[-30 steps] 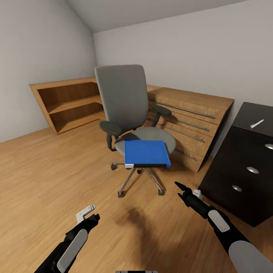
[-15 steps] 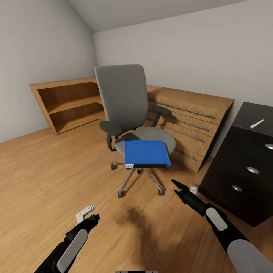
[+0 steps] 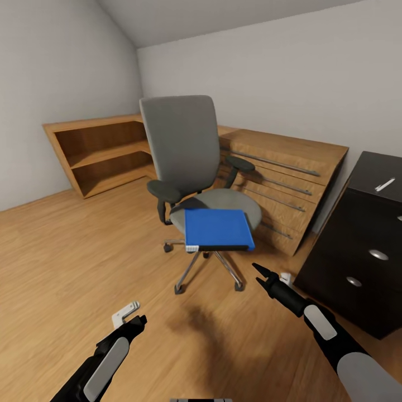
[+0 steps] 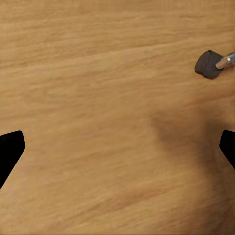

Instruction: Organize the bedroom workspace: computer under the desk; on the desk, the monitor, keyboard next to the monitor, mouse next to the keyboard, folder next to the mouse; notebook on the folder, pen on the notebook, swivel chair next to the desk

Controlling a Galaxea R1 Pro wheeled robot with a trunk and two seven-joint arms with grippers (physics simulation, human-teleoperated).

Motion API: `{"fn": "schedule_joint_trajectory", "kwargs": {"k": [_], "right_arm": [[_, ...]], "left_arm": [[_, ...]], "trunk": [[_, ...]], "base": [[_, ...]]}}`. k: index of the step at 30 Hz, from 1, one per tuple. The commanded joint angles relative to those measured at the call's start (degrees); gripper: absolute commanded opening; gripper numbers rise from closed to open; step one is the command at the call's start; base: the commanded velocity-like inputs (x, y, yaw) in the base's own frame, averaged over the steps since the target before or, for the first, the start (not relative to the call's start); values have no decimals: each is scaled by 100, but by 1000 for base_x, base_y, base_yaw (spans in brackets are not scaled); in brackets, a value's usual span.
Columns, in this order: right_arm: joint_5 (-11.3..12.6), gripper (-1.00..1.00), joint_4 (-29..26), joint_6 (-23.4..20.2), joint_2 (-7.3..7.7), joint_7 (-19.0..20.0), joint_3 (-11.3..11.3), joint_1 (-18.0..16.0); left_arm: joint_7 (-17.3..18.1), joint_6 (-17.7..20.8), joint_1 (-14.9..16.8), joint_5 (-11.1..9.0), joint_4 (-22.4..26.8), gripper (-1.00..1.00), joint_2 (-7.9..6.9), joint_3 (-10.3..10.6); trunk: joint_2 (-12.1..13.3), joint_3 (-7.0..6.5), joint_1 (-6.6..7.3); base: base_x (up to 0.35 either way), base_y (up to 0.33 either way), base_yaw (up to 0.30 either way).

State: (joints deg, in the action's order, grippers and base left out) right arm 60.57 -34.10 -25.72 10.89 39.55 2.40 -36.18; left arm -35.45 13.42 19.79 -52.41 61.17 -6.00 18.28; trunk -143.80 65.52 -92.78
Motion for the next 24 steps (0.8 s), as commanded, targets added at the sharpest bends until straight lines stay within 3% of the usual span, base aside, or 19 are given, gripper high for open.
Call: {"fn": "schedule_joint_trajectory", "kwargs": {"k": [1,11,24], "right_arm": [[60,100,1,-29,7,-2,23,-3],[61,100,0,-29,9,0,24,-3],[60,100,0,-29,9,0,31,-6]], "left_arm": [[-41,11,3,-27,7,100,-6,18],[-41,24,5,-25,0,100,-14,-6],[-39,20,6,-37,9,100,-127,-9]], "trunk": [[-2,5,-1],[-2,5,-1],[15,-283,33]], "base": [[126,40,0],[28,9,0],[1,0,0]]}}
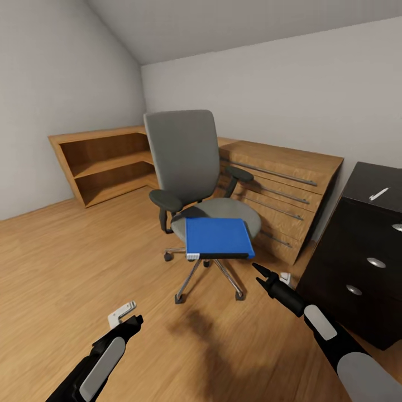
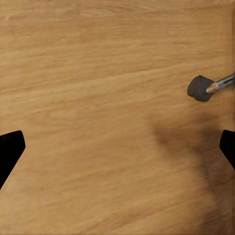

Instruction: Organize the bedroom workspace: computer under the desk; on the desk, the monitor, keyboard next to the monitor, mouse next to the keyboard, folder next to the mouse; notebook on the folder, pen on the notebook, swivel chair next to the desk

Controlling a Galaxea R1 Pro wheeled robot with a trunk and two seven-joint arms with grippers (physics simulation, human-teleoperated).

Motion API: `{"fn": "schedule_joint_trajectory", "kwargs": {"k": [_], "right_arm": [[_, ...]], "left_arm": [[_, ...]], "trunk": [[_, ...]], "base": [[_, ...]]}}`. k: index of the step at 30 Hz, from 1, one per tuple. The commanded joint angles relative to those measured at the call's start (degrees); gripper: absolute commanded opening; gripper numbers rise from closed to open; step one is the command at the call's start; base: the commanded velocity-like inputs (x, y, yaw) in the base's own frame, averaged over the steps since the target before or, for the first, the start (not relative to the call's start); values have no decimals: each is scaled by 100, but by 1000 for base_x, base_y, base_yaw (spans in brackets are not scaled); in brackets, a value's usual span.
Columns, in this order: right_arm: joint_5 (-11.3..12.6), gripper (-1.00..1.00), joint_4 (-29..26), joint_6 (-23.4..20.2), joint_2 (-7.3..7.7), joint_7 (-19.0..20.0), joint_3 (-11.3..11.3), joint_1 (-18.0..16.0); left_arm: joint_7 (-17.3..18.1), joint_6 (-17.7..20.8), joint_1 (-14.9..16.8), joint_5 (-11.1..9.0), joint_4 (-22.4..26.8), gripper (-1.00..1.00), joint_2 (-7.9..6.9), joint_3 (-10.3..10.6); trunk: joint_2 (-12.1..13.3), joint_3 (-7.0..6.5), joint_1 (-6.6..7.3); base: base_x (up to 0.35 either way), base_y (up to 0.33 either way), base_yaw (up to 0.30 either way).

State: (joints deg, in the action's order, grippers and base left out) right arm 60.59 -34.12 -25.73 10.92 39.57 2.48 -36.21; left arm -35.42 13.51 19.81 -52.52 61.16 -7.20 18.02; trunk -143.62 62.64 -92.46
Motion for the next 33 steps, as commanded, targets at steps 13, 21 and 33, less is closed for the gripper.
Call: {"fn": "schedule_joint_trajectory", "kwargs": {"k": [13,21,33], "right_arm": [[58,100,1,-28,14,-2,24,0],[57,100,1,-28,15,-3,24,0],[50,100,9,-28,15,-6,24,-1]], "left_arm": [[-40,6,3,-28,9,100,-9,23],[-31,9,1,-30,8,100,-2,26],[-35,5,0,-38,1,100,-2,26]], "trunk": [[4,-84,11],[4,-84,11],[4,-84,11]], "base": [[0,0,0],[99,12,0],[84,1,0]]}}
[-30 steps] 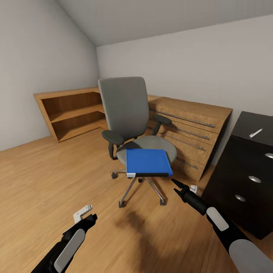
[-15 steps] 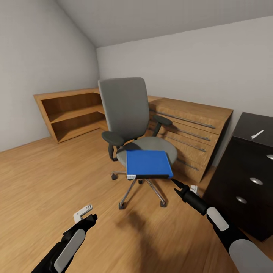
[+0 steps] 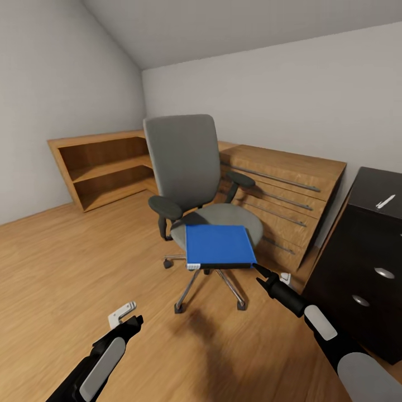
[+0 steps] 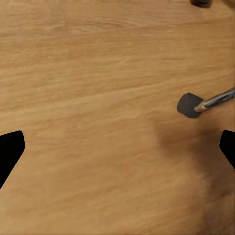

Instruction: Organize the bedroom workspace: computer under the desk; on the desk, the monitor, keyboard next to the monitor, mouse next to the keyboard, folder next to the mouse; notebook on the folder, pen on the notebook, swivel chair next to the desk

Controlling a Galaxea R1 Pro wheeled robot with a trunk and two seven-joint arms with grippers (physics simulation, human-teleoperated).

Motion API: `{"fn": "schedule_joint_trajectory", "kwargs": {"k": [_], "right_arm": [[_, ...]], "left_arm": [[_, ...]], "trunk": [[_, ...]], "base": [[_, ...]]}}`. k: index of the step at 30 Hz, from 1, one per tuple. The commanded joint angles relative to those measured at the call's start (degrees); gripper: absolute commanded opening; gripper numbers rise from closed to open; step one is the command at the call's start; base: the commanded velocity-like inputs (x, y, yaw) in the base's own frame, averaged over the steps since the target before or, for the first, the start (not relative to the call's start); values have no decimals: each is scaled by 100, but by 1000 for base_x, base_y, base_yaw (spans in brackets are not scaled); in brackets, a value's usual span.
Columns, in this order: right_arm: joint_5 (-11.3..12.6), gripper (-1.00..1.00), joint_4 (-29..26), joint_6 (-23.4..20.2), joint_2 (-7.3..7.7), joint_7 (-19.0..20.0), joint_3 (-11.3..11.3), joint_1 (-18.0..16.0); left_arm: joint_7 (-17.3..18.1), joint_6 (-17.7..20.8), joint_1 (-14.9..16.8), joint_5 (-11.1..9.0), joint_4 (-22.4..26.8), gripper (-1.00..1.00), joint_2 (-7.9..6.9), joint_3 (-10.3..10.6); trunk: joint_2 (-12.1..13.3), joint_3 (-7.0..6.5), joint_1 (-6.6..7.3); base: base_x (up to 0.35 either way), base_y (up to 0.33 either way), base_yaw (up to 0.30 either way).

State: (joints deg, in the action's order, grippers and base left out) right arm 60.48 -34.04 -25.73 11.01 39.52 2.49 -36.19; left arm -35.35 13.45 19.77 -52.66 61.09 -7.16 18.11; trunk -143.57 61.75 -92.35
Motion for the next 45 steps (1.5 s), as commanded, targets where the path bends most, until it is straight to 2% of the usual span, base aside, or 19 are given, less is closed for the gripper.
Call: {"fn": "schedule_joint_trajectory", "kwargs": {"k": [1,23,45], "right_arm": [[60,100,2,-29,6,-1,24,-3],[60,100,2,-28,6,-6,24,-3],[60,100,-5,-23,6,-4,24,-2]], "left_arm": [[-42,15,4,-30,9,100,-10,18],[-40,12,7,-34,9,100,-13,18],[-40,17,5,-38,9,100,-6,18]], "trunk": [[-2,5,0],[-2,5,0],[-2,5,0]], "base": [[28,0,0],[82,33,0],[3,47,0]]}}
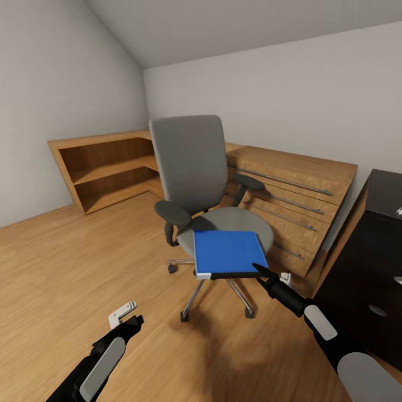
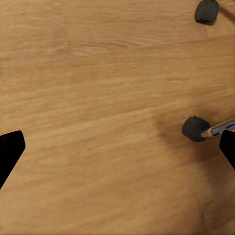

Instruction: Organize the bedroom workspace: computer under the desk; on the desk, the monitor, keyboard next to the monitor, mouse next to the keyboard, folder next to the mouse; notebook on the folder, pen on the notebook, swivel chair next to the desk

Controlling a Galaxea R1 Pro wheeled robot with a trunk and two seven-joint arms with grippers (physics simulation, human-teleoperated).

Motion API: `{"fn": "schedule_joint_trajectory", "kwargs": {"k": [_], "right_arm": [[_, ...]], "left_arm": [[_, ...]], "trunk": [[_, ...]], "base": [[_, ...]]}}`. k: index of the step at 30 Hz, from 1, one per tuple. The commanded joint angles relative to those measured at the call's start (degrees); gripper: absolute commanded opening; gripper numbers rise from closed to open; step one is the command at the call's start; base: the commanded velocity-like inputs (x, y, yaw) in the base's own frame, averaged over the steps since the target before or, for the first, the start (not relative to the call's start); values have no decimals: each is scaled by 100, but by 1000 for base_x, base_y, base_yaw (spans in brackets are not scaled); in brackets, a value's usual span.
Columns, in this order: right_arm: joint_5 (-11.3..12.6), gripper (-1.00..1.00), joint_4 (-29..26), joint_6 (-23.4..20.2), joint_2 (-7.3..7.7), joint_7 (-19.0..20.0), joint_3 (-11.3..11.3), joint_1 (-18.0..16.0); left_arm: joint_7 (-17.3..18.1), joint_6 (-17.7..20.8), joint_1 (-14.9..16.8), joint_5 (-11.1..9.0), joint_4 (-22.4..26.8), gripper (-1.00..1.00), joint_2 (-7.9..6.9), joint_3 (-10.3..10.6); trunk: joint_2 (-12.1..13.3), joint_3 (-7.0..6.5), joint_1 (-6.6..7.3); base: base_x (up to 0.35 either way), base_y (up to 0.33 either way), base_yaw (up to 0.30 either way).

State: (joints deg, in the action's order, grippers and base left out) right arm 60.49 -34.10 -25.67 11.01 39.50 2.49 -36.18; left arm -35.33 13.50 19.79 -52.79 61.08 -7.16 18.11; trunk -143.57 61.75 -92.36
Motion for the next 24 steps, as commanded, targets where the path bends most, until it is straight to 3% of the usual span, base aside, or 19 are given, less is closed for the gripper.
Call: {"fn": "schedule_joint_trajectory", "kwargs": {"k": [1,24], "right_arm": [[60,100,1,-28,6,-1,23,-3],[55,100,0,10,57,5,4,-3]], "left_arm": [[-43,12,5,-24,9,100,-6,18],[-29,12,5,-11,-163,100,20,33]], "trunk": [[-2,5,1],[-2,5,1]], "base": [[0,9,0],[0,1,0]]}}
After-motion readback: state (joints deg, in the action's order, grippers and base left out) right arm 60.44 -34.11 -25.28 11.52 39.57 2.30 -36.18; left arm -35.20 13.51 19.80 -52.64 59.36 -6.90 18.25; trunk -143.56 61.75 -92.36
